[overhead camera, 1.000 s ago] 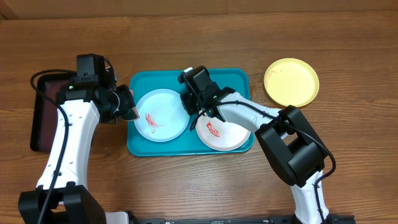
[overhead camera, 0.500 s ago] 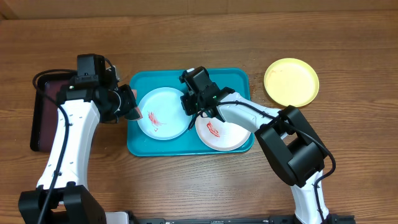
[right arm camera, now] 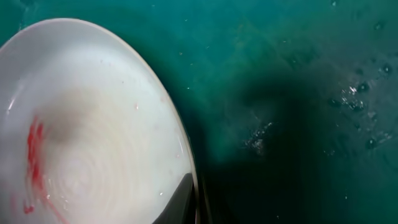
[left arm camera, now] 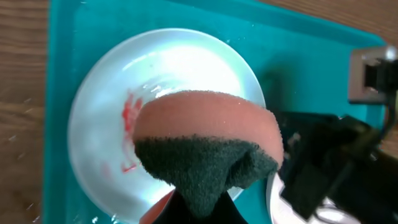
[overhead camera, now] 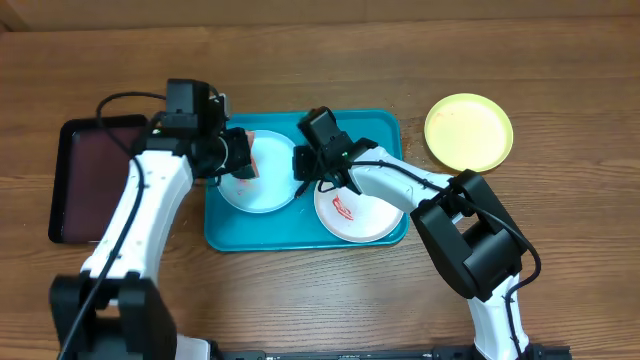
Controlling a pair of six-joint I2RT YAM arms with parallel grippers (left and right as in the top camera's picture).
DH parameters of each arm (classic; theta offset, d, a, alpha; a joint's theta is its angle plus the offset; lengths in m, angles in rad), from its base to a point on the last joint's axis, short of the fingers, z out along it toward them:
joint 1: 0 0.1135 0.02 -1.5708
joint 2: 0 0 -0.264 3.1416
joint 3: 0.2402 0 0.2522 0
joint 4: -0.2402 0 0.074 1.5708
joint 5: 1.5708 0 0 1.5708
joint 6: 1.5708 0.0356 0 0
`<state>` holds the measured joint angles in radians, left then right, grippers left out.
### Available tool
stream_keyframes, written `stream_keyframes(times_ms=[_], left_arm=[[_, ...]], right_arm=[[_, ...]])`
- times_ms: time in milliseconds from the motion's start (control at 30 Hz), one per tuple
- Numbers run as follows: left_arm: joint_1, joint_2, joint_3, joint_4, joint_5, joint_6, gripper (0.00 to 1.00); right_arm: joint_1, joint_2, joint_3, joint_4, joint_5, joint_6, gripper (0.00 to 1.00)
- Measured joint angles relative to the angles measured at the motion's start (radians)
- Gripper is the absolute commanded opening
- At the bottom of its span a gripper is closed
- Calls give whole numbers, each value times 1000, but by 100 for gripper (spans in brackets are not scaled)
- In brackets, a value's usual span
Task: Clean dirty plates on tray and stack at the side
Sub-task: 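Bring the sponge in the left gripper onto the upper white plate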
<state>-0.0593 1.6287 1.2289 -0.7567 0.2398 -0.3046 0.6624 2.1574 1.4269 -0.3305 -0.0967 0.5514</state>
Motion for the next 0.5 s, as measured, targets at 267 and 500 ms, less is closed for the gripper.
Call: stream_keyframes(times_ms=[267,500], left_arm=[[-7,182,-1,105,4,-18,4],[-7,224,-1,127,5,-61,4]], right_arm=[[0,0,1,-4,0,48,4],[3,0,2,-1,53,-3,4]])
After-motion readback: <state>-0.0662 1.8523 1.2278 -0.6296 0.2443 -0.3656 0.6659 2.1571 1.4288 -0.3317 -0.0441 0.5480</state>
